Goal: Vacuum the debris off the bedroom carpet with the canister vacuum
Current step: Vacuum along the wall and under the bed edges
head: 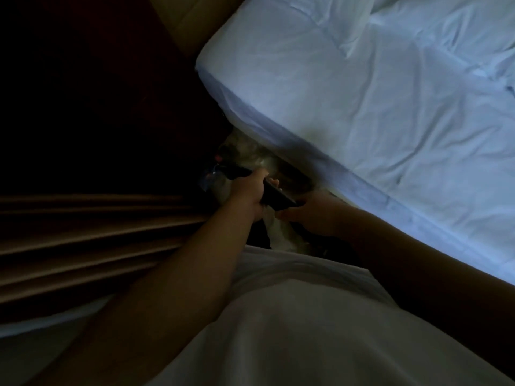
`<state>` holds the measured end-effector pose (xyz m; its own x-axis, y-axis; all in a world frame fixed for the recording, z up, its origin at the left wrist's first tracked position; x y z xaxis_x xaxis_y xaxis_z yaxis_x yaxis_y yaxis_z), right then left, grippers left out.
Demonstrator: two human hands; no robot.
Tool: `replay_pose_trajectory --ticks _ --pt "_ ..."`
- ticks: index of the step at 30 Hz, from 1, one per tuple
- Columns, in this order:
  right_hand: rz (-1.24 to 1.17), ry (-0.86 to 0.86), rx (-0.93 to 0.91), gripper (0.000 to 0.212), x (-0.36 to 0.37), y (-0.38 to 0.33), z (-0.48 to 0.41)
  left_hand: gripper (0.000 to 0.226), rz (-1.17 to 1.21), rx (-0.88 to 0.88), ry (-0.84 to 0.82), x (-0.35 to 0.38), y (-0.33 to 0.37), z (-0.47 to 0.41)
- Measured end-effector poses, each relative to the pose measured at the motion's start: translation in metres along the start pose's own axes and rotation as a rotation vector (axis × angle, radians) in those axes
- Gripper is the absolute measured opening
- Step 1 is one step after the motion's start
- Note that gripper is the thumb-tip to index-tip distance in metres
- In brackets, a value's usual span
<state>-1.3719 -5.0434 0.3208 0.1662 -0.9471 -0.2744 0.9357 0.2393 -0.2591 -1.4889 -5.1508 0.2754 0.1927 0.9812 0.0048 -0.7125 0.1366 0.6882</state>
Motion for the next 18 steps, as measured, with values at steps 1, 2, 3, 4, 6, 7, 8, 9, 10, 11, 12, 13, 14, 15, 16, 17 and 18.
replay_pose_trajectory --ticks 1,2,3,4,6,7,8,9,10,11,12,13,14,15,16,17,18 --pt "0.010 -0.011 0.004 0.043 0.000 -0.011 -0.008 0.010 -0.011 -0.006 0.008 -0.005 0.004 -0.013" --pt "0.022 -0.023 0.006 0.041 0.001 -0.023 -0.017 0.010 -0.020 -0.018 0.014 -0.009 0.009 -0.025" --pt "0.028 -0.036 0.010 0.038 0.003 -0.034 -0.026 0.010 -0.029 -0.035 0.018 -0.014 0.012 -0.037" --pt "0.024 -0.051 0.018 0.036 0.006 -0.043 -0.035 0.010 -0.045 -0.051 0.013 -0.019 0.014 -0.049" --pt "0.014 -0.074 0.030 0.037 0.011 -0.057 -0.053 0.011 -0.071 -0.073 -0.005 -0.026 0.017 -0.071" --pt "0.017 -0.077 0.030 0.037 0.012 -0.064 -0.061 0.011 -0.066 -0.076 -0.010 -0.028 0.019 -0.081" --pt "0.021 -0.073 0.029 0.037 0.012 -0.070 -0.069 0.011 -0.062 -0.080 -0.013 -0.031 0.021 -0.092" --pt "0.023 -0.072 0.028 0.036 0.013 -0.077 -0.076 0.011 -0.062 -0.086 -0.015 -0.033 0.022 -0.102" --pt "0.028 -0.075 0.031 0.036 0.013 -0.084 -0.083 0.011 -0.067 -0.096 -0.017 -0.035 0.025 -0.111" --pt "0.037 -0.074 0.036 0.035 0.012 -0.089 -0.089 0.012 -0.073 -0.106 -0.017 -0.037 0.028 -0.120" --pt "0.049 -0.067 0.040 0.035 0.012 -0.093 -0.095 0.015 -0.076 -0.119 -0.012 -0.038 0.029 -0.126" --pt "0.060 -0.060 0.046 0.035 0.012 -0.094 -0.100 0.020 -0.072 -0.134 -0.004 -0.038 0.028 -0.131" --pt "0.064 -0.054 0.054 0.034 0.011 -0.094 -0.105 0.023 -0.068 -0.146 -0.002 -0.036 0.026 -0.135" --pt "0.059 -0.048 0.063 0.034 0.009 -0.093 -0.108 0.023 -0.068 -0.152 -0.011 -0.033 0.025 -0.138" --pt "0.051 -0.038 0.077 0.036 0.007 -0.091 -0.109 0.020 -0.074 -0.158 -0.028 -0.029 0.025 -0.139" --pt "0.044 -0.024 0.089 0.038 0.005 -0.089 -0.109 0.016 -0.080 -0.165 -0.044 -0.025 0.025 -0.139" --pt "0.043 -0.007 0.101 0.040 0.001 -0.086 -0.107 0.012 -0.083 -0.171 -0.059 -0.020 0.026 -0.138"
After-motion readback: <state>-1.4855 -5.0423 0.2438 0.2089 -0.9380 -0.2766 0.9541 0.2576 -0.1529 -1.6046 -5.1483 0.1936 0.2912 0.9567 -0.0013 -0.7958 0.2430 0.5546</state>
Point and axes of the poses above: each hand's wrist, its own z-axis away from the middle knuckle, its own x-axis out of the palm, y = z × x, the point moved 2 cm from there along -z, towards the middle knuckle, and after that the axes turned 15 degrees about x, right-handed, at the moved point
